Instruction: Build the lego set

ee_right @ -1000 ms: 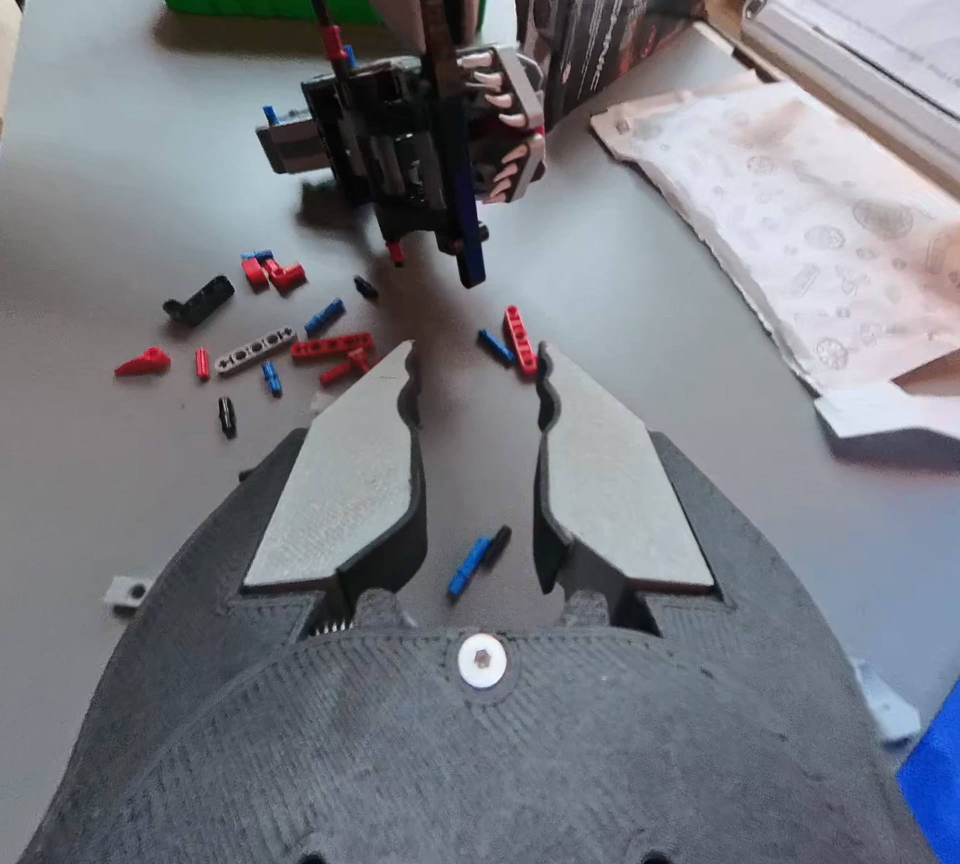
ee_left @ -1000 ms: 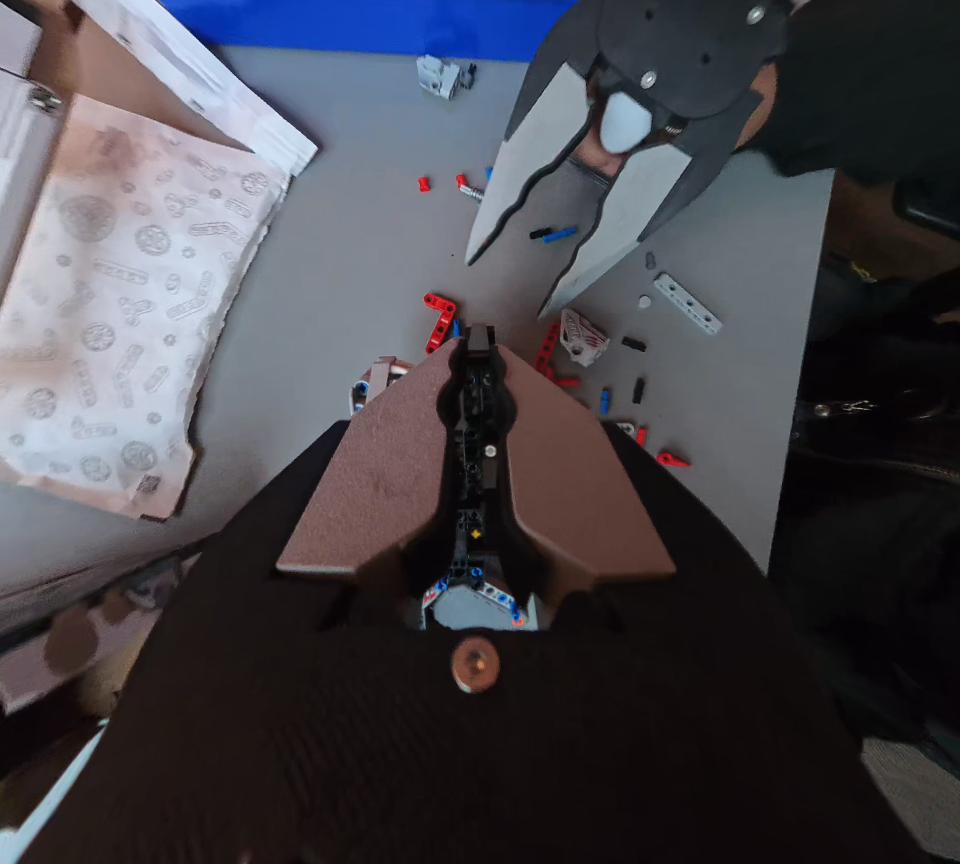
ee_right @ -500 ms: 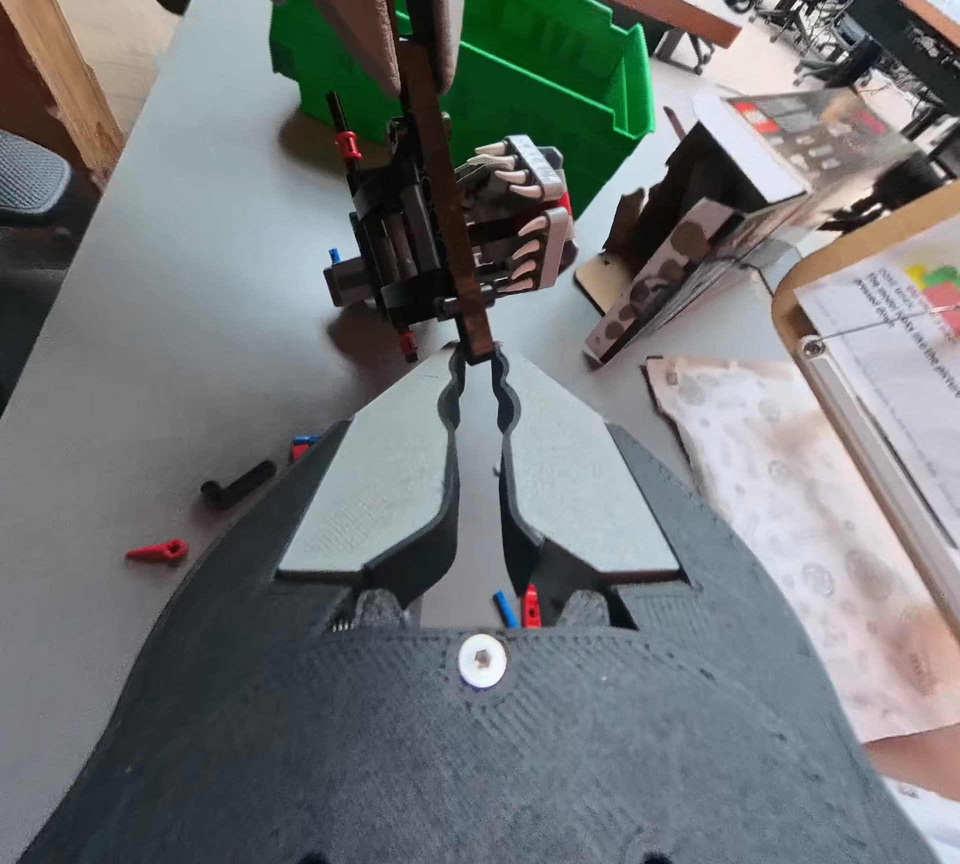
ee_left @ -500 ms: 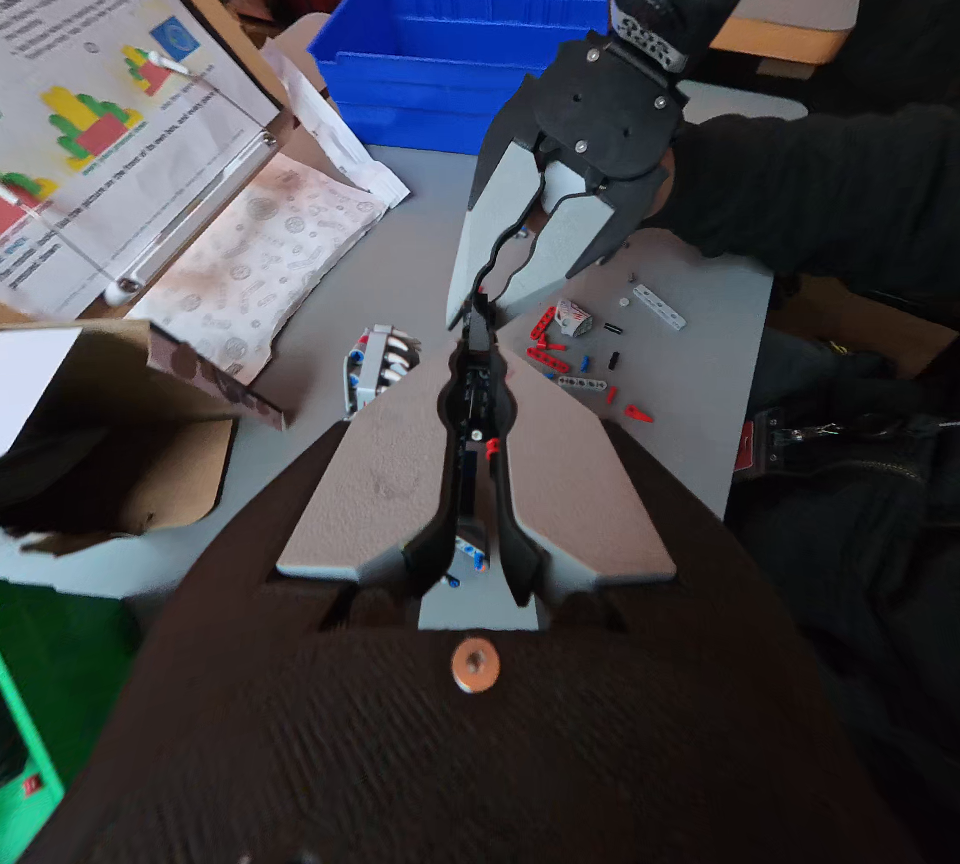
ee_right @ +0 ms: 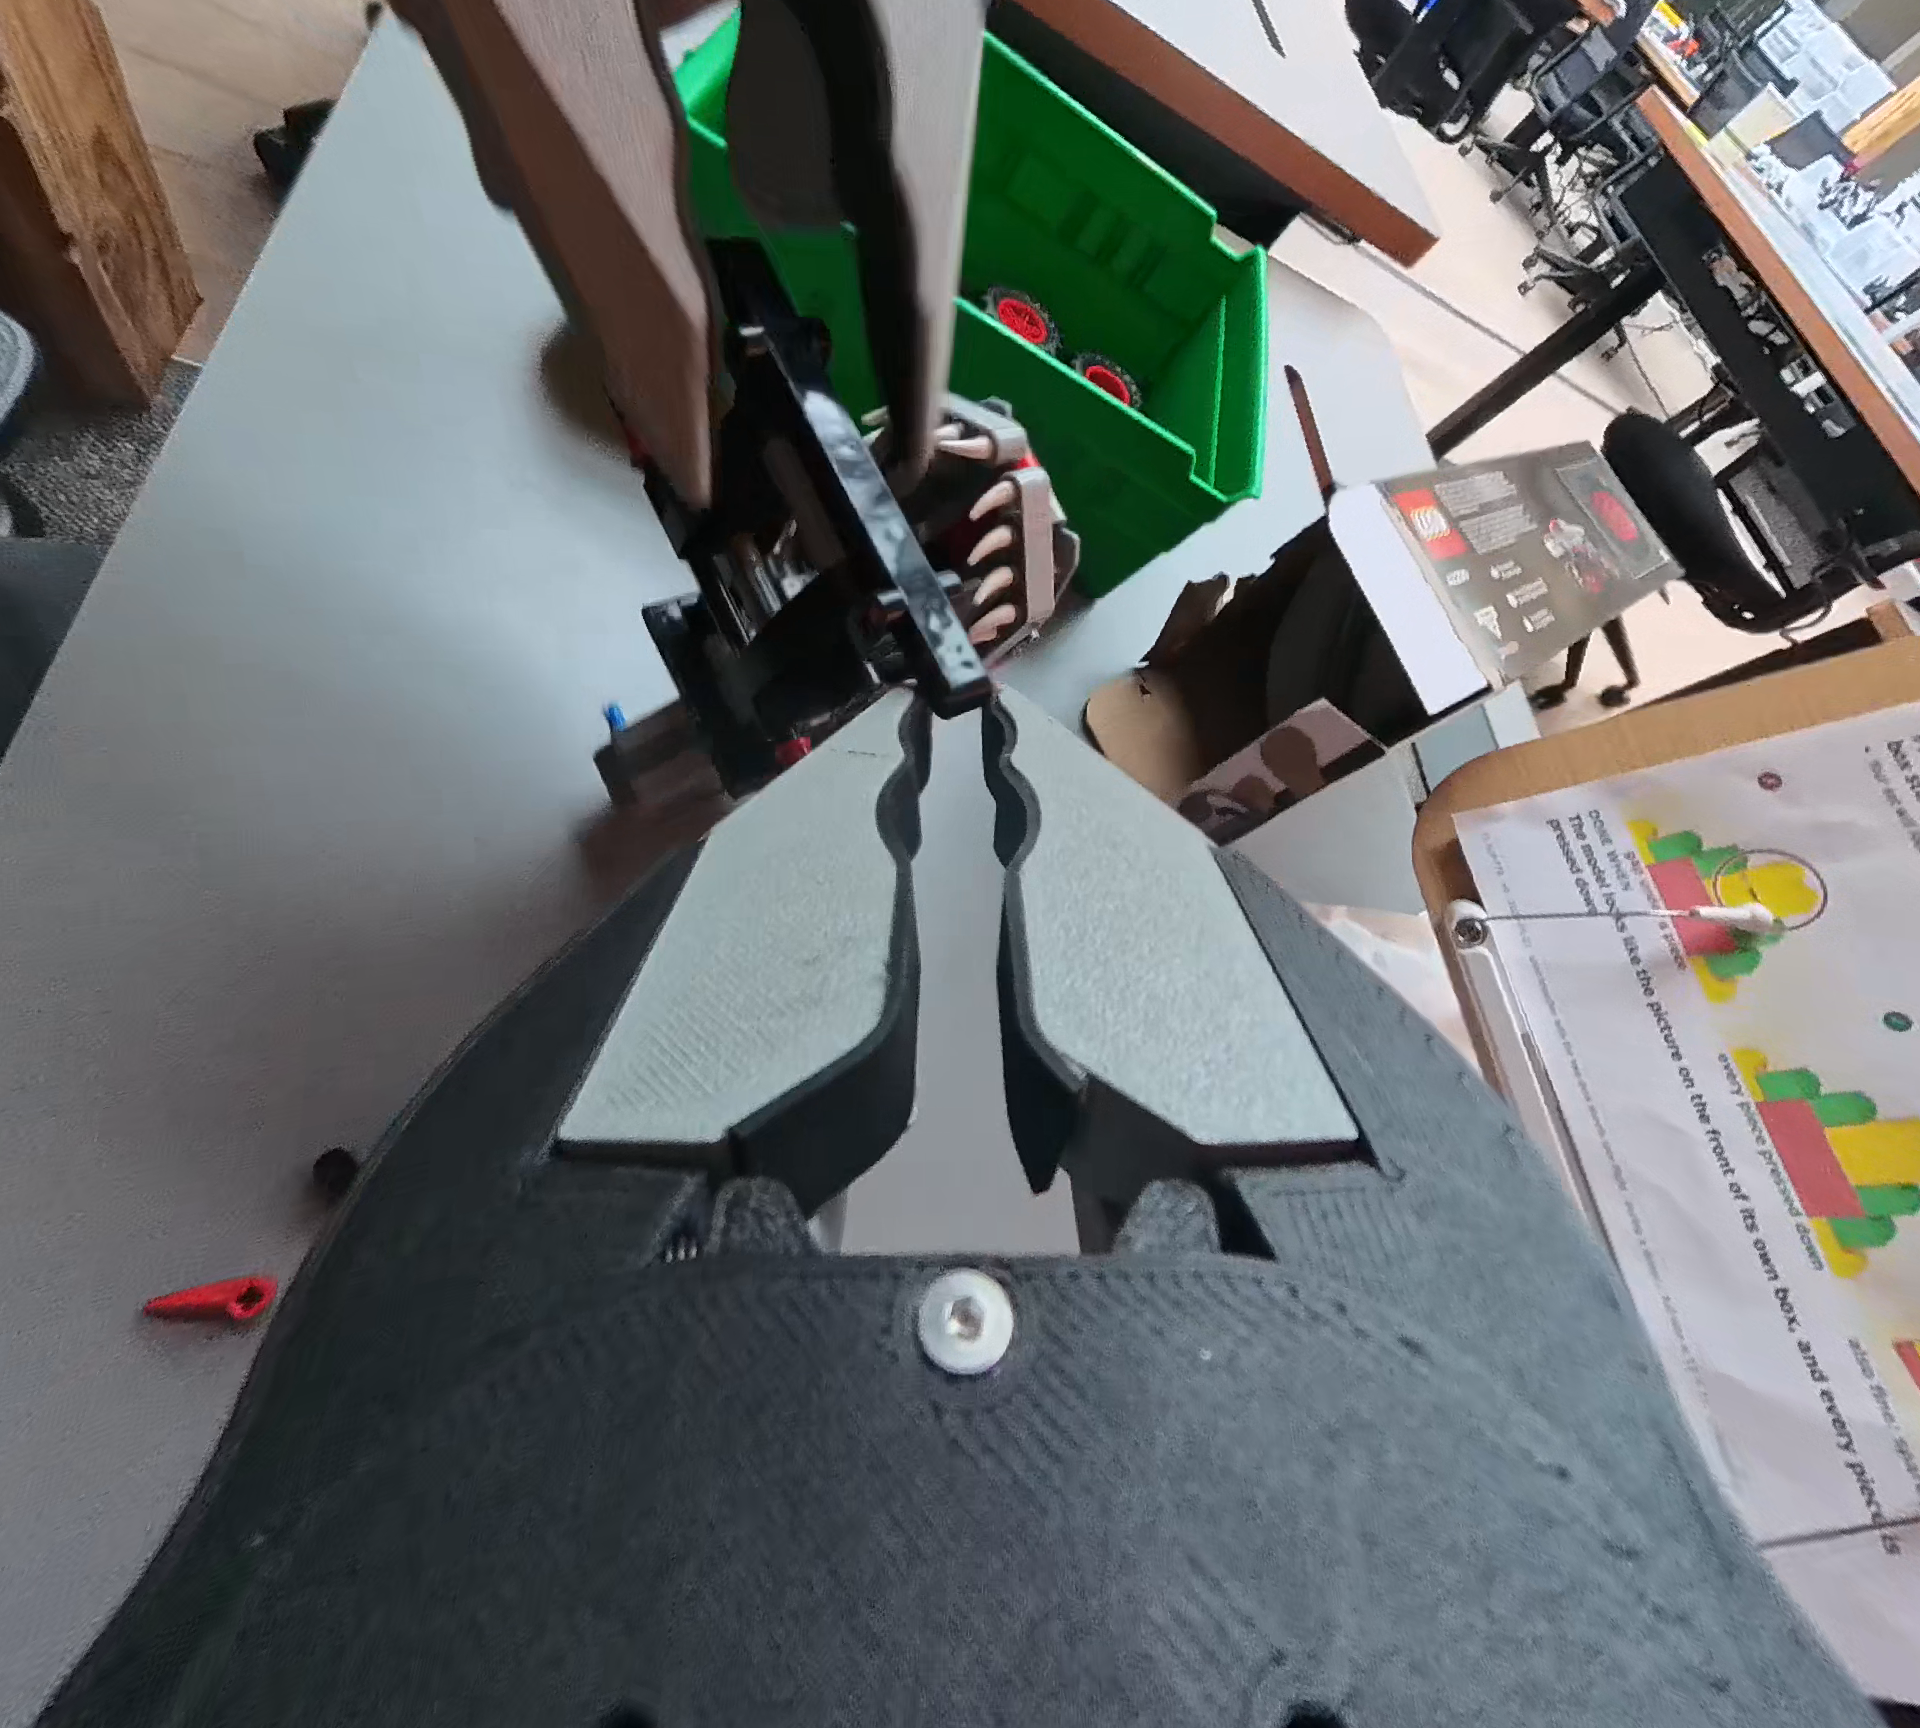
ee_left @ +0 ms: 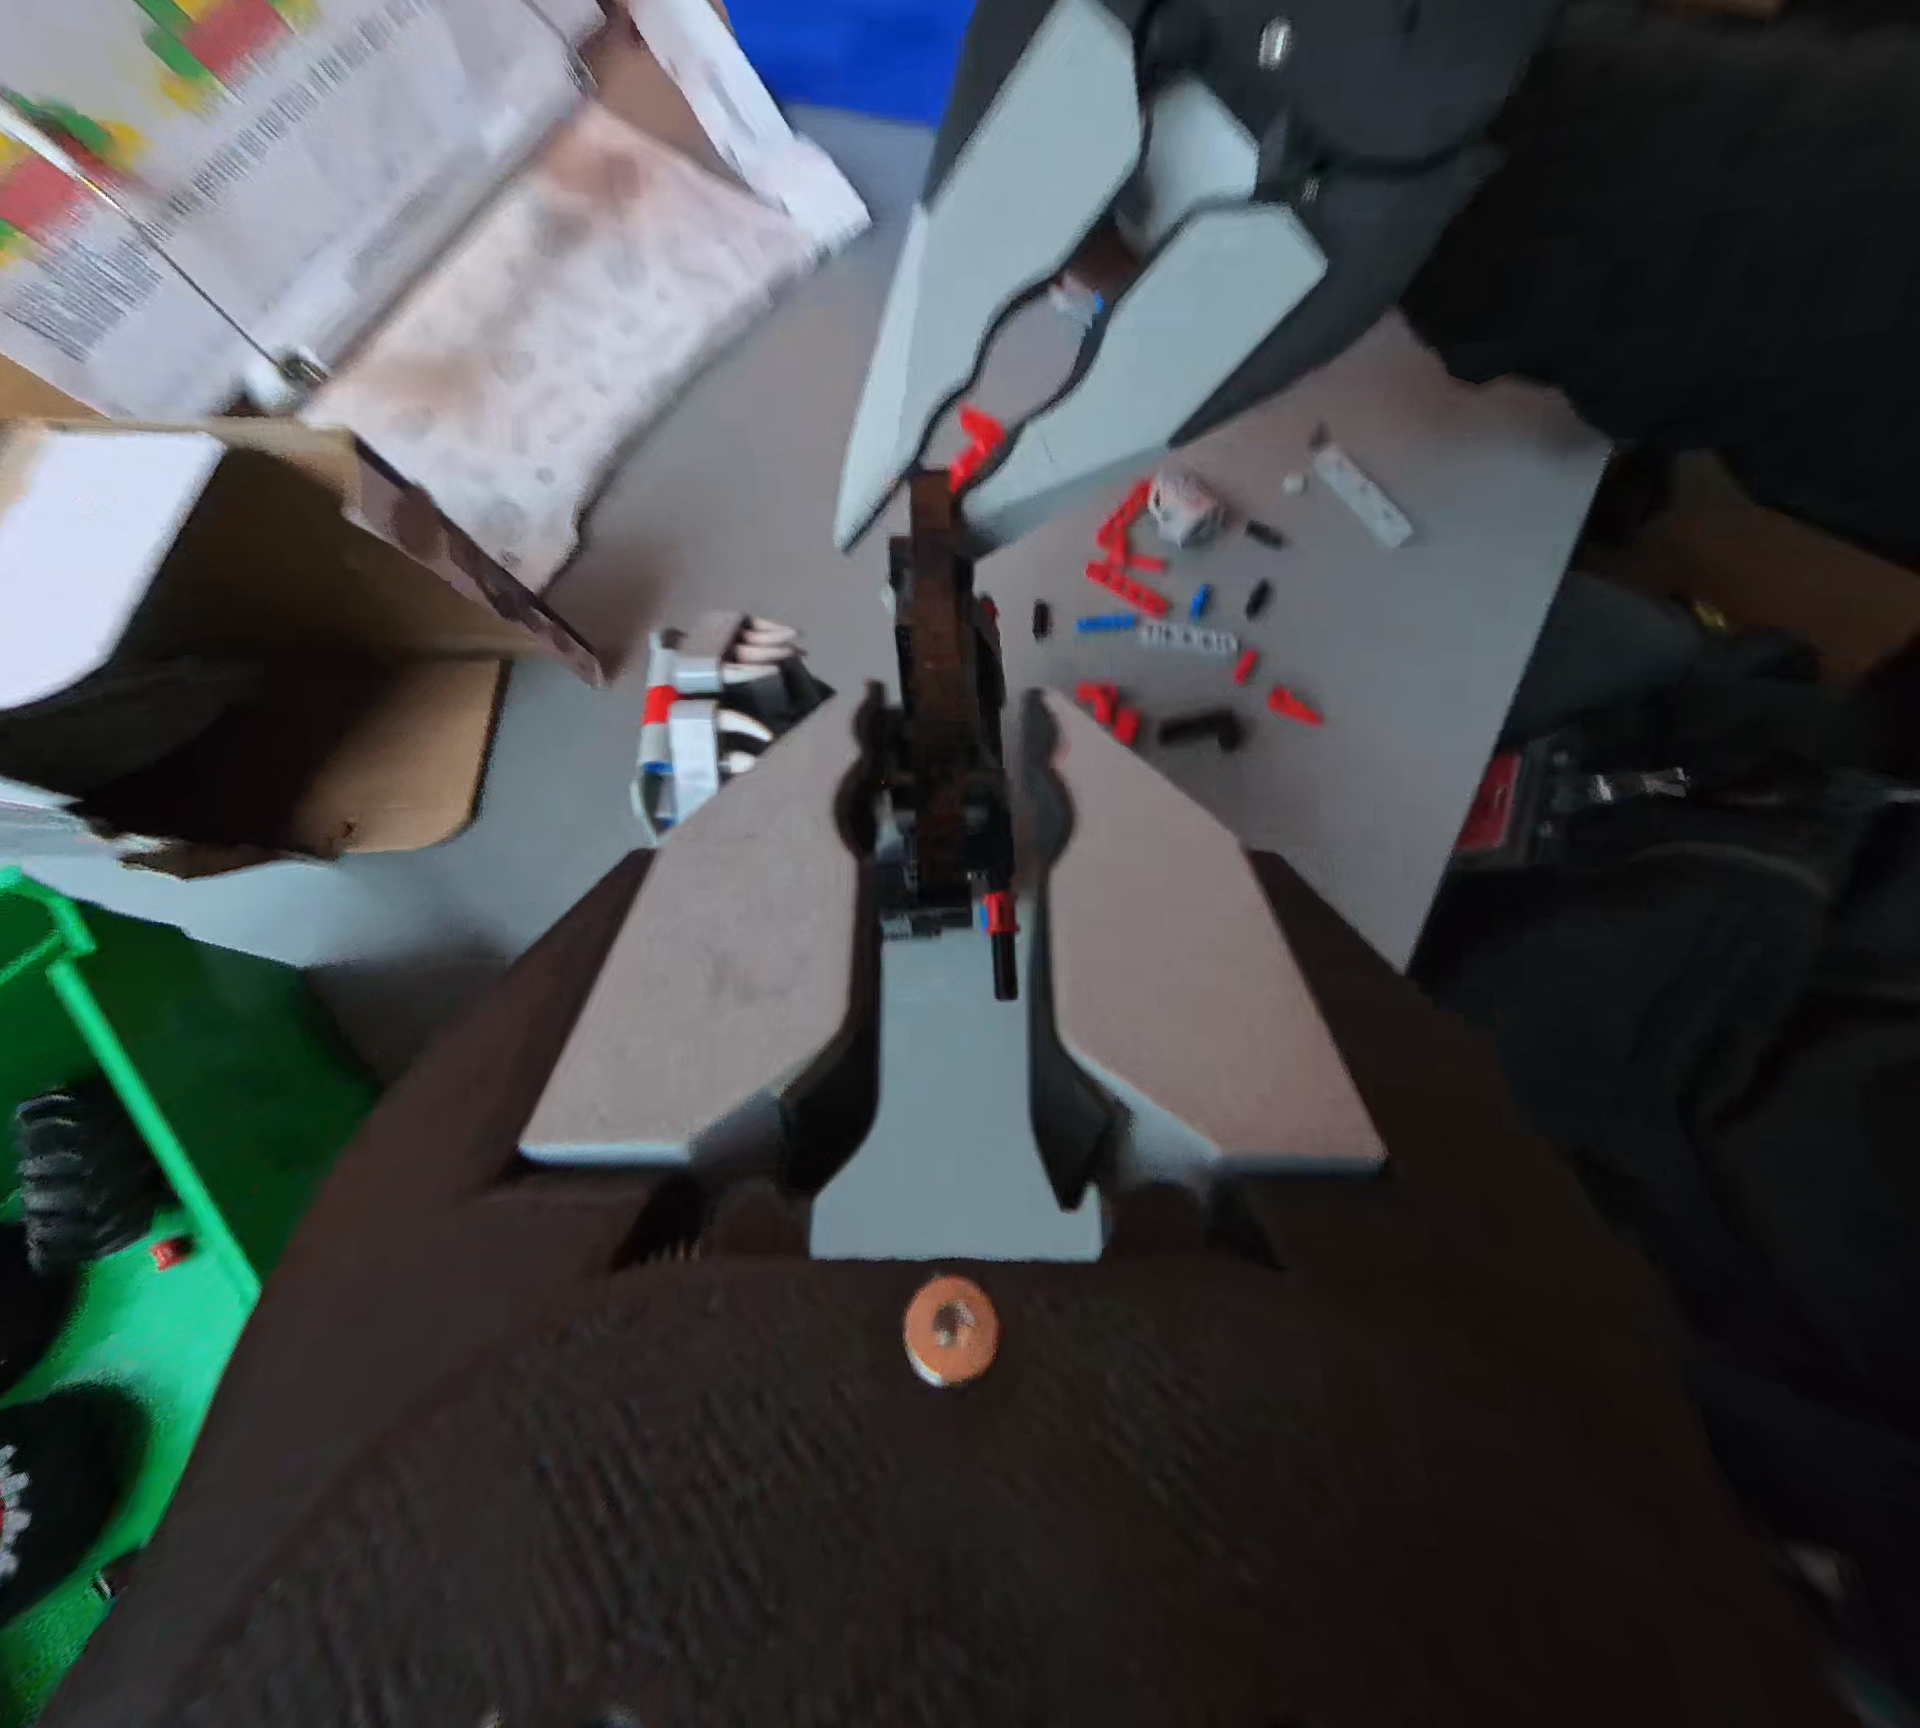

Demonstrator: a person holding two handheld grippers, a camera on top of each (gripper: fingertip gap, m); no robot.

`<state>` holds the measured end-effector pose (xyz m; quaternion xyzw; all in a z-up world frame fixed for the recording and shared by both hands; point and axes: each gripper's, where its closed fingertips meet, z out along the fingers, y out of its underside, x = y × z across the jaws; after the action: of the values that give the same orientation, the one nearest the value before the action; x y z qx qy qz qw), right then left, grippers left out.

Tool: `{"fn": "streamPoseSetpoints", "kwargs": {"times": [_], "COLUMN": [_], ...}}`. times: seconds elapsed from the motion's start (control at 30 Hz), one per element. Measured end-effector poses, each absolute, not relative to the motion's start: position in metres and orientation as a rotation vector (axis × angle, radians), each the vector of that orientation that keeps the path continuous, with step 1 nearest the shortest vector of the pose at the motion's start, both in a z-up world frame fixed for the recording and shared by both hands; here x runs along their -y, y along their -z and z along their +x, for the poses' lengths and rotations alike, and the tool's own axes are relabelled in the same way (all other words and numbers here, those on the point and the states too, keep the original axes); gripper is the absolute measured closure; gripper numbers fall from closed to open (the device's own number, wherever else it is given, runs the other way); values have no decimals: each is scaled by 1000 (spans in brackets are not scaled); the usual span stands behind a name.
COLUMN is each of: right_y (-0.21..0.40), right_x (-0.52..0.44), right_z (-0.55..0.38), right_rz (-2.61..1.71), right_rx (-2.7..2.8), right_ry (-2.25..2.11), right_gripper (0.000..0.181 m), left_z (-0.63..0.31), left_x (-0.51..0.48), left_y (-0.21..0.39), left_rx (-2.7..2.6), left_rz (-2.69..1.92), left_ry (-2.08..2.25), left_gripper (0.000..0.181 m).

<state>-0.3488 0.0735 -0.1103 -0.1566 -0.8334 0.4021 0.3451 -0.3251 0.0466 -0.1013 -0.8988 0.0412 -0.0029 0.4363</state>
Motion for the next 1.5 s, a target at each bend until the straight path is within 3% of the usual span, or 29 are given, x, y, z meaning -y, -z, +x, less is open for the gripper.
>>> {"fn": "streamPoseSetpoints", "kwargs": {"times": [0.2, 0.3, 0.4, 0.47, 0.67, 0.9, 1.1, 1.37, 1.5], "right_y": [107, 116, 155, 188, 254, 264, 263, 263, 251], "right_x": [-78, -100, -119, -124, -128, -116, -112, -118, -121], "right_z": [-353, -330, -274, -238, -207, -216, -216, -214, -216], "right_rz": [-512, -631, -642, -649, -740, -673, -631, -718, -739], "right_rx": [2170, 2174, 2349, 2449, 2503, 2492, 2518, 2504, 2458], "right_ry": [-1053, -1105, -1123, -1098, -850, -831, -838, -935, -1006], "right_gripper": [175, 159, 160, 174, 164, 169, 181, 181, 181], "left_z": [-327, -329, -330, -330, -329, -329, -328, -330, -316], "left_x": [-48, -50, -56, -59, -63, -60, -54, -39, -21], "left_y": [113, 112, 111, 111, 111, 117, 110, 101, 78], "left_rx": [-55, -43, -47, -58, -51, -60, -41, -19, -25], "left_rz": [-2222, -2178, -2157, -2149, -2115, -2158, -2138, -2125, -2068], "left_ry": [61, 50, 51, 46, 63, 49, 55, -3, -73], "left_gripper": [165, 165, 165, 164, 161, 159, 145, 140, 146]}}
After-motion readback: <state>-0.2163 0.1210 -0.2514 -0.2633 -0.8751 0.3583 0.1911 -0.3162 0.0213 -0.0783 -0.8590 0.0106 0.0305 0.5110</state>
